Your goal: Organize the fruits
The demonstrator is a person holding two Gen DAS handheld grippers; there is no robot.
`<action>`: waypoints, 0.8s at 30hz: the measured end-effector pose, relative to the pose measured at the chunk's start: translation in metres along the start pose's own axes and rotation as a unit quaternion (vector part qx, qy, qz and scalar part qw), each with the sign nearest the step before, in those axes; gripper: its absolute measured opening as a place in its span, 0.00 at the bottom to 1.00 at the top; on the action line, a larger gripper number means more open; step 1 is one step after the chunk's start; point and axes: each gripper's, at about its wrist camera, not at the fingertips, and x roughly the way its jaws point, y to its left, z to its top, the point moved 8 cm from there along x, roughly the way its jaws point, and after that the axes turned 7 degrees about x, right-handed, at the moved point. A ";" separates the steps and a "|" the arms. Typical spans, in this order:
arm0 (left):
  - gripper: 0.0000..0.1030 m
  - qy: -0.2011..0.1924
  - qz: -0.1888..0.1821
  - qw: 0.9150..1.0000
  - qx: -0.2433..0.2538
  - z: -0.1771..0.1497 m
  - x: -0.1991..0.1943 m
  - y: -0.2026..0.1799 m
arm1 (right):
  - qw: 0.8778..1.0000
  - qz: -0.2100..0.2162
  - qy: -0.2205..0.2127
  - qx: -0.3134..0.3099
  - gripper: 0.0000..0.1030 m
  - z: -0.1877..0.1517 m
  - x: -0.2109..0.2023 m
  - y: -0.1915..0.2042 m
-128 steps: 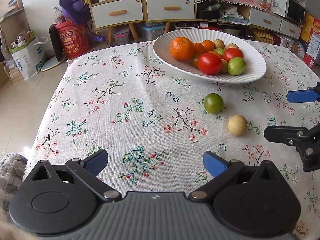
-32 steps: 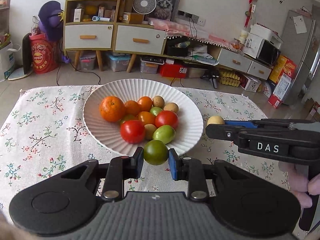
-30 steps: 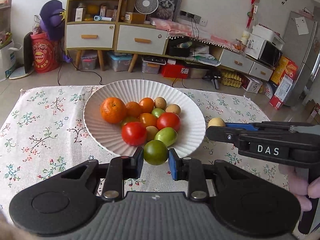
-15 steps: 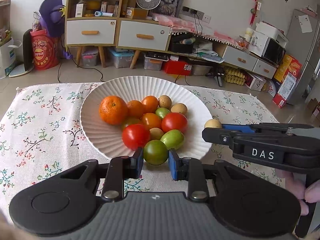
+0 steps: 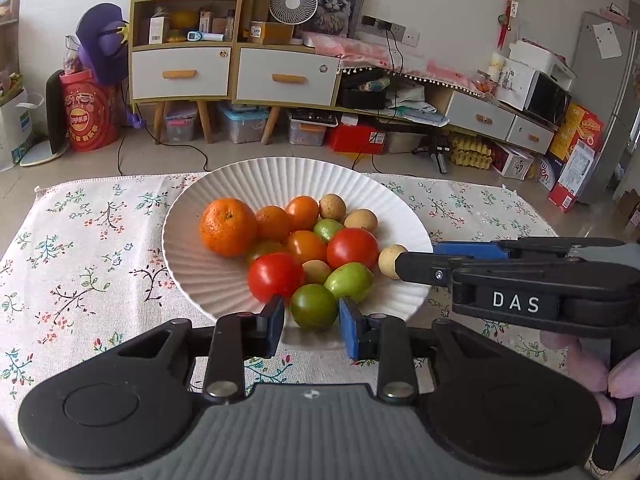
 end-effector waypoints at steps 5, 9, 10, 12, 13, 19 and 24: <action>0.47 -0.009 0.010 1.000 0.005 0.001 -0.008 -0.001 | 1.000 -0.005 -0.004 0.000 0.50 0.003 -0.007 -0.001; 0.57 -0.013 0.012 1.000 0.006 0.001 -0.017 -0.001 | 1.000 -0.009 -0.011 0.001 0.58 0.005 -0.016 -0.004; 0.61 -0.013 0.013 1.000 0.005 0.000 -0.019 0.000 | 1.000 -0.012 -0.011 0.002 0.60 0.005 -0.017 -0.005; 0.70 -0.011 0.019 1.000 0.003 -0.001 -0.023 0.002 | 1.000 -0.015 -0.011 0.004 0.63 0.005 -0.021 -0.006; 0.76 -0.011 0.023 1.000 0.001 -0.002 -0.026 0.004 | 1.000 -0.017 -0.011 0.005 0.65 0.005 -0.023 -0.007; 0.91 0.004 0.062 0.998 -0.006 -0.008 -0.042 0.011 | 0.999 -0.028 0.002 0.026 0.79 -0.001 -0.037 -0.010; 0.92 0.030 0.085 0.996 -0.025 -0.018 -0.056 0.013 | 0.998 -0.051 0.004 0.030 0.86 -0.012 -0.056 -0.009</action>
